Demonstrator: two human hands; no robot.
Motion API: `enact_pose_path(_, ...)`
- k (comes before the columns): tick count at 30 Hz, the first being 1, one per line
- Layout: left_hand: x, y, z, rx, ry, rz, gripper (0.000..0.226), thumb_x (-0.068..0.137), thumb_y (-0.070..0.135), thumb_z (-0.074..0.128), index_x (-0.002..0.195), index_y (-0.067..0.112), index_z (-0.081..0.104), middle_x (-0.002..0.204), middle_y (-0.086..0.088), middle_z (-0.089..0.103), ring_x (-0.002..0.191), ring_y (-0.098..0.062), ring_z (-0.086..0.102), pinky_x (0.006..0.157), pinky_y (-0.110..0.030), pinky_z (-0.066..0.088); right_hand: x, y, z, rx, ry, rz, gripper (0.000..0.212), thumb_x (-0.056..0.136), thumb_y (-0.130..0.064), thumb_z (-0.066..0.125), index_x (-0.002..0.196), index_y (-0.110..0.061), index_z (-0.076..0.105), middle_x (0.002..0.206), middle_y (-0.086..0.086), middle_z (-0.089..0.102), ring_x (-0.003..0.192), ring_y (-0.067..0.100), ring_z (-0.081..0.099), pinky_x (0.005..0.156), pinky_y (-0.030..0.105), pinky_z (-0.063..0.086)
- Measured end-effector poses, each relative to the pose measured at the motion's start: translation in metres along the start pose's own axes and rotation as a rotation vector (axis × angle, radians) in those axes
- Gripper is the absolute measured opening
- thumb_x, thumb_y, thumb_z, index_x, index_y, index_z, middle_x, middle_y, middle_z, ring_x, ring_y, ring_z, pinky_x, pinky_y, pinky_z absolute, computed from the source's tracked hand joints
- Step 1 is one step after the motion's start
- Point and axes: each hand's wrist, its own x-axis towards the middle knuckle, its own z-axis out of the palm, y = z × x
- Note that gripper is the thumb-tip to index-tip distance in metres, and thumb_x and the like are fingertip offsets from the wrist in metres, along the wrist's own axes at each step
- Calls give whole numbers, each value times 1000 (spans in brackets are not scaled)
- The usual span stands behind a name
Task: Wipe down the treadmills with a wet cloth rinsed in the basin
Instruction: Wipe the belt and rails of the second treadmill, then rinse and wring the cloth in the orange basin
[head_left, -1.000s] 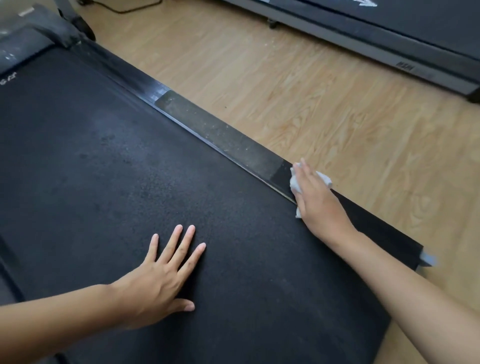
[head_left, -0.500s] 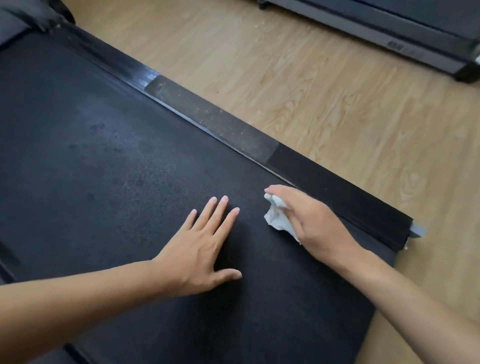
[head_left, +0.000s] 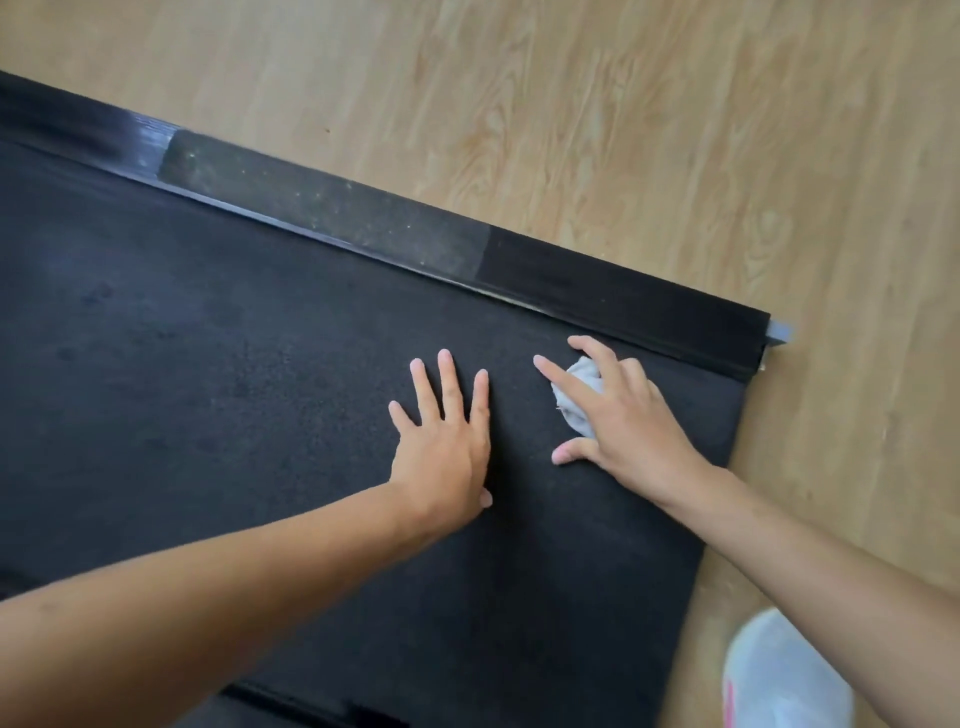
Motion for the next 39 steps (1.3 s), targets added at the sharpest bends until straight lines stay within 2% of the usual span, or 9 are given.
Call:
enact_pose_path(5,-4,-1,-9,3,-34,-9,140,80,66,74,159,7,-26,159,-38,-29,147,-64,-16,115,-72,29,3,-15,-21,-148,-135,27,113,76,-61,84,165,-49,15,169,-1,6,119,28,41,99,47,50)
enact_pose_path(8,-16,-10,-33,-33,-132,-33,125,88,45,74,161,13,-22,164,-33,-24,153,-57,-10,117,-62,33,13,-31,-59,-197,-325,91,94,89,-27,83,161,-47,25,161,-1,15,110,27,49,84,45,57)
enact_pose_path(11,-37,-16,-90,-131,-295,-40,102,94,18,59,163,15,-16,165,-26,19,150,-40,28,103,-44,43,15,-54,-114,-173,-393,139,37,95,-8,64,128,-23,55,121,4,53,93,31,64,75,41,56)
enact_pose_path(14,-86,-23,-168,-198,-296,31,79,92,5,50,162,11,14,128,-7,60,106,-30,61,78,-35,41,-13,-86,-181,-73,-299,245,19,98,-15,62,113,-16,51,105,8,68,91,33,67,76,40,55)
enact_pose_path(16,-133,-35,-224,-199,-224,53,48,90,4,51,137,14,47,111,-4,60,89,-28,56,73,-34,39,-49,-109,-233,-16,-230,274,19,99,-18,60,113,-15,48,101,10,70,92,32,67,74,41,55)
enact_pose_path(20,-252,-70,-326,-256,-178,-46,18,92,7,51,109,14,51,101,-3,54,89,-27,51,71,-36,38,-138,-165,-352,8,-156,305,24,101,-22,58,122,-12,51,115,11,61,105,36,61,75,39,45)
enact_pose_path(25,-409,-97,-440,-321,-99,-181,25,95,14,50,119,12,56,116,-5,59,103,-26,52,73,-37,39,-248,-241,-514,107,-110,252,21,99,-18,57,120,-15,58,112,9,56,93,34,56,74,39,49)
enact_pose_path(30,-516,-90,-509,-529,118,-229,28,99,26,51,124,16,57,122,-1,63,112,-28,60,83,-40,52,-324,-285,-647,111,-121,85,7,96,-20,57,90,-19,54,93,2,60,75,27,66,67,41,55)
enact_pose_path(39,-610,-64,-589,-646,359,-70,22,96,19,50,117,14,56,104,-1,65,88,-24,59,71,-35,46,-440,-292,-790,71,242,202,11,95,-26,52,84,-31,51,96,-7,69,64,6,72,70,39,60)
